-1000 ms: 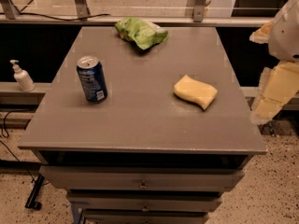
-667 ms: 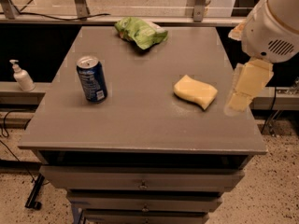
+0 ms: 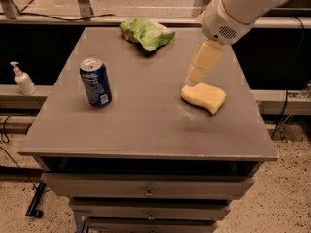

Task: Move green rice chip bag near sponge

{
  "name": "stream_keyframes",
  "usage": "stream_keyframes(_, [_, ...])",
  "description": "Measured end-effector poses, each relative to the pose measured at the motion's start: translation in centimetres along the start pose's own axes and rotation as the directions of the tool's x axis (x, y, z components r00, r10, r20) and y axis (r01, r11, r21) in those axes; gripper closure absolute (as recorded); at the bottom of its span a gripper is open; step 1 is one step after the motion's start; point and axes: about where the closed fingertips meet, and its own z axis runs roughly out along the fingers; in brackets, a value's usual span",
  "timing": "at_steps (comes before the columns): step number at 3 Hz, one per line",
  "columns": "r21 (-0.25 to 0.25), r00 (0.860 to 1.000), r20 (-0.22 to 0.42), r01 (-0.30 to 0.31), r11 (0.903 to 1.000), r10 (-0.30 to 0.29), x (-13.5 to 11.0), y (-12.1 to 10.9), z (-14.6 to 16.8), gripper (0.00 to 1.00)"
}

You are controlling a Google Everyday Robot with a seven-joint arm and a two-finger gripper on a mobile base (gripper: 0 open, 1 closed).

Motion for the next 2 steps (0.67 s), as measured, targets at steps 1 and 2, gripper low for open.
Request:
stream_keyframes(1, [0.025, 0.996, 0.089, 0.006, 0.9997, -0.008, -2.79, -6.28, 3.42, 0.0])
stream_keyframes(2, [0.021, 0.996, 0.086, 0.007, 0.9998, -0.008, -2.72, -6.06, 3.57, 0.0])
